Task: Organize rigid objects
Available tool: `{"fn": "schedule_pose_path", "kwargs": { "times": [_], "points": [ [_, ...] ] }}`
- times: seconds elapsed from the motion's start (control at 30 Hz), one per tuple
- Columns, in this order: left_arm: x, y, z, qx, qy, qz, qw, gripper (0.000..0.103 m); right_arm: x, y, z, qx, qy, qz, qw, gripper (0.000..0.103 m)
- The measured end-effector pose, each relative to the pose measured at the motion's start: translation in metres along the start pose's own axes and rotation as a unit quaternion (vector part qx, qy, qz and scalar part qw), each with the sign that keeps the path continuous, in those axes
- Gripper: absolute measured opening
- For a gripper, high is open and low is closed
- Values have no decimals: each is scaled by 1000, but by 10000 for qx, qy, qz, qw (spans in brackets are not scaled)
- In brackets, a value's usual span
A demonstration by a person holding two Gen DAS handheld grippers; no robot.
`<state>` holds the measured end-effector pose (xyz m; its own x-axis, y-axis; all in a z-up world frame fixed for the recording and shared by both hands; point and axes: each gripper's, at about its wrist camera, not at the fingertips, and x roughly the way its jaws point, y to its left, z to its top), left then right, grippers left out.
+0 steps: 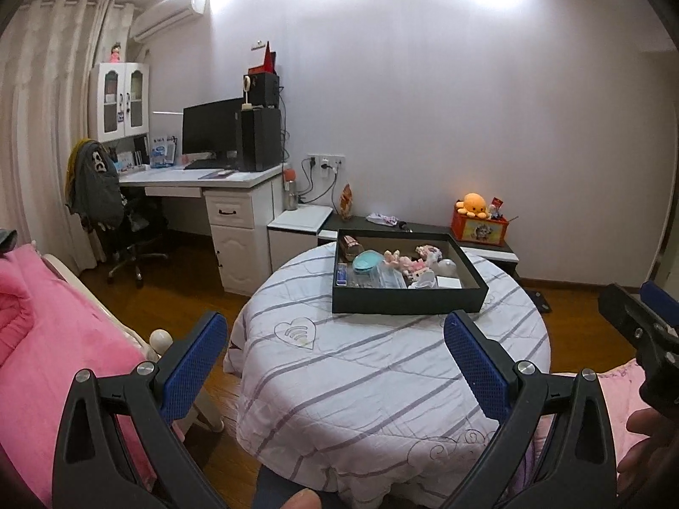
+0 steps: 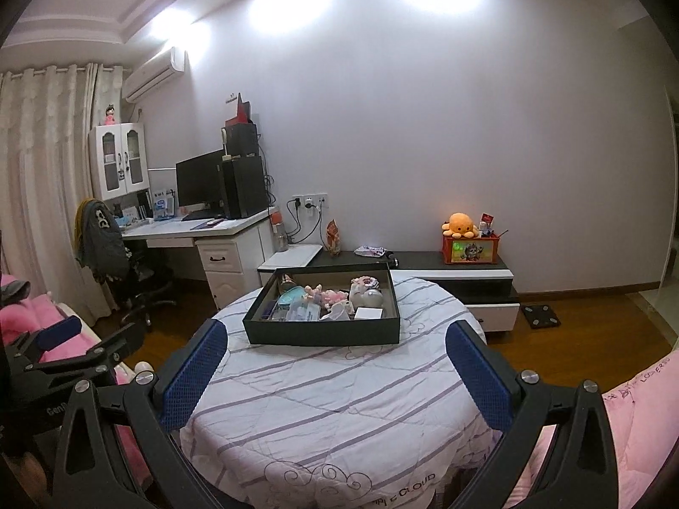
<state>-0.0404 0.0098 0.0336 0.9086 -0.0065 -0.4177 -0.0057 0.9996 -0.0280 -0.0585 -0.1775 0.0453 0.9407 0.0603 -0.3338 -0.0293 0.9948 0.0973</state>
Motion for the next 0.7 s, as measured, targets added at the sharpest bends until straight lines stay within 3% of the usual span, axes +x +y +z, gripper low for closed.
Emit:
{"fn": "schedule_pose_path", "kwargs": {
  "times": [0.27,0.7],
  "points": [
    [-9,-8,-1,188,-208,30,9996,103,4,2,-5,-16,75,17,10000,103],
    [-14,-8,-2,195,-226,31,9995,103,6,0,-10,-11,123,4,9999,103]
  ]
}}
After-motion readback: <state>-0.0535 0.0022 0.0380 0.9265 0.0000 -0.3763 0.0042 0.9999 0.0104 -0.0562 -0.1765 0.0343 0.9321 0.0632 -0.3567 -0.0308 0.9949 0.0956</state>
